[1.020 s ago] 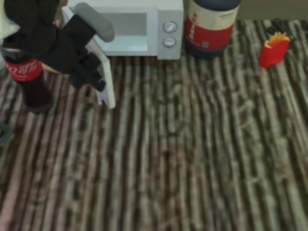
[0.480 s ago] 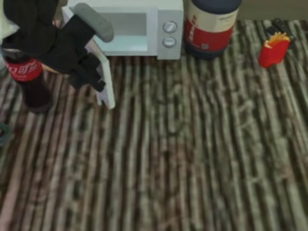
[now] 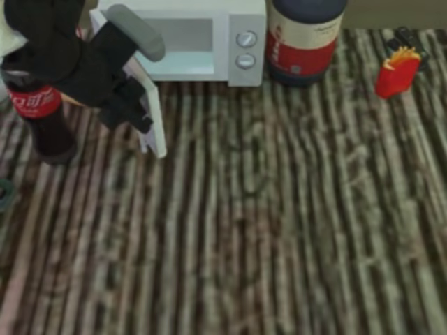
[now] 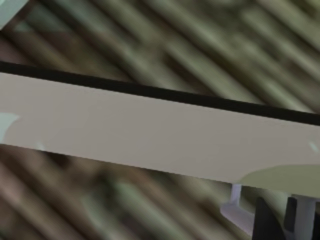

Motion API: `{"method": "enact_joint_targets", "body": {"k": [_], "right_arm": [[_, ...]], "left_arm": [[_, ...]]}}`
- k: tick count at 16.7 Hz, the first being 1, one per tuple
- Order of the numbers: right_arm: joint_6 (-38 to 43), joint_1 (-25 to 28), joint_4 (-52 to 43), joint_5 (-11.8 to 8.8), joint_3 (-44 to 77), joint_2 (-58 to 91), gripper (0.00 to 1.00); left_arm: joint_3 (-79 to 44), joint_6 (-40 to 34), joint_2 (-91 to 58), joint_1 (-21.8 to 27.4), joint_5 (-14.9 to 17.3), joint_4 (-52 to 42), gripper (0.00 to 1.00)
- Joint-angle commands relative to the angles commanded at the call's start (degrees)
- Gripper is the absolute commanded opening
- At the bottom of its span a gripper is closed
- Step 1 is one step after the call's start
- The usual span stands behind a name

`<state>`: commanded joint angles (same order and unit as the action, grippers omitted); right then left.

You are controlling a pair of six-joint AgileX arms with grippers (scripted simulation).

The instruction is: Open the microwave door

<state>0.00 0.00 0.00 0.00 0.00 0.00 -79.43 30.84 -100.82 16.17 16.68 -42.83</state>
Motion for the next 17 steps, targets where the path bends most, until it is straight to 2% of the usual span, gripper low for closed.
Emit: {"method": "enact_joint_targets", "body": {"k": [6, 13, 17], "right_arm": [[0.0, 0.0, 0.0, 0.0, 0.0, 0.0, 1.0], [0.0, 0.0, 0.0, 0.0, 0.0, 0.0, 1.0], [0.0, 0.0, 0.0, 0.0, 0.0, 0.0, 1.0]], "left_arm": [[0.06, 0.07, -0.05, 0.13, 0.29, -0.13, 0.0], [-0.36, 10.0, 0.24, -3.78, 4.22, -3.45, 0.0], [-0.2, 11.45, 0.18, -4.44, 4.84, -4.15, 0.0]]}}
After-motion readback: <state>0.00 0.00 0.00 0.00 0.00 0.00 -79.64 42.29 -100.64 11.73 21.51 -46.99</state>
